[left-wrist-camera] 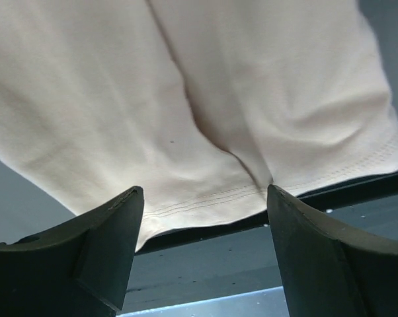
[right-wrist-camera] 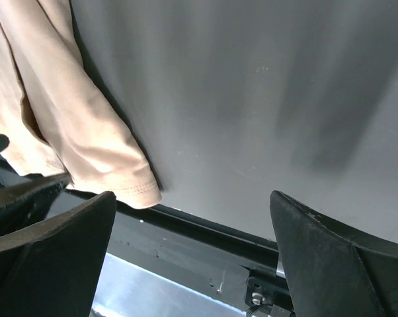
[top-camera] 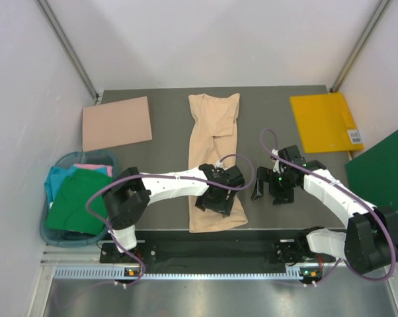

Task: Fold and stack the t-shirts
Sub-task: Grab the bottom of the folded rectangular tshirt with both arms

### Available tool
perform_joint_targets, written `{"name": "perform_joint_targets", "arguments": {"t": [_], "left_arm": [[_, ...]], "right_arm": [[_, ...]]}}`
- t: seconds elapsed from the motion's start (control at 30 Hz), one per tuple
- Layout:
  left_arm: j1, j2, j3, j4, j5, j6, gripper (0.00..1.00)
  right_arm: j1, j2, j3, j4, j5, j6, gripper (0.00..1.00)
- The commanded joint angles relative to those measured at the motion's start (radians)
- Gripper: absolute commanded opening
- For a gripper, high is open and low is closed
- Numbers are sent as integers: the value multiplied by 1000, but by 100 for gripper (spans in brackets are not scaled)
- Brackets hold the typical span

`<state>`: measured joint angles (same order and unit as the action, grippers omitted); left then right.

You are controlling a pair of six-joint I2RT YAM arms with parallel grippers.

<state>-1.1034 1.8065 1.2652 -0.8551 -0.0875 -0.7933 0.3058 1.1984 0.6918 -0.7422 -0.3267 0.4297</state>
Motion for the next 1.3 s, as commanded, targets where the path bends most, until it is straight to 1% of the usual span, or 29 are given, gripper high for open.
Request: {"name": "perform_joint_targets", "arguments": {"t": [0.0, 0.23, 0.27, 0.33, 0.4, 0.43, 0.47, 0.5, 0.63, 0.8, 0.93, 1.17, 1.27], "left_arm": [[-15, 5, 36, 28, 23, 28, 79], [-73, 24, 57, 5, 3, 34, 78], [-75, 28, 51, 13, 6, 31, 76], [-76, 34, 33, 24, 14, 28, 68], [-76, 50, 30, 25, 15, 25, 52], [-76, 54, 31, 22, 15, 23, 27], [-76, 62, 34, 16, 12, 17, 15], [-76, 60, 31, 10, 9, 13, 1], [-76, 36, 16, -2, -11, 3, 0], [-81, -39, 36, -47, -24, 9, 0], [-87, -81, 45, -71, 0, 20, 0], [-142, -44, 26, -96, 40, 16, 0], [-162, -48, 30, -124, 26, 5, 0]], "right_arm": [[18, -34, 15, 27, 12, 0, 100], [16, -45, 8, 20, 15, -5, 100], [16, -48, 6, 23, 15, -3, 100], [15, -46, 0, 26, 15, -5, 100], [15, -46, -5, 26, 14, -5, 100], [16, -49, -5, 26, 14, -5, 100], [16, -49, -3, 27, 14, -6, 99], [16, -49, -3, 26, 15, -5, 100], [16, -51, -3, 23, 15, -9, 100], [16, -54, -12, 30, 15, -8, 100], [16, -54, -17, 32, 15, -6, 100], [16, -48, -6, 20, 8, -8, 100], [16, -54, -2, 9, -18, -12, 100]]}}
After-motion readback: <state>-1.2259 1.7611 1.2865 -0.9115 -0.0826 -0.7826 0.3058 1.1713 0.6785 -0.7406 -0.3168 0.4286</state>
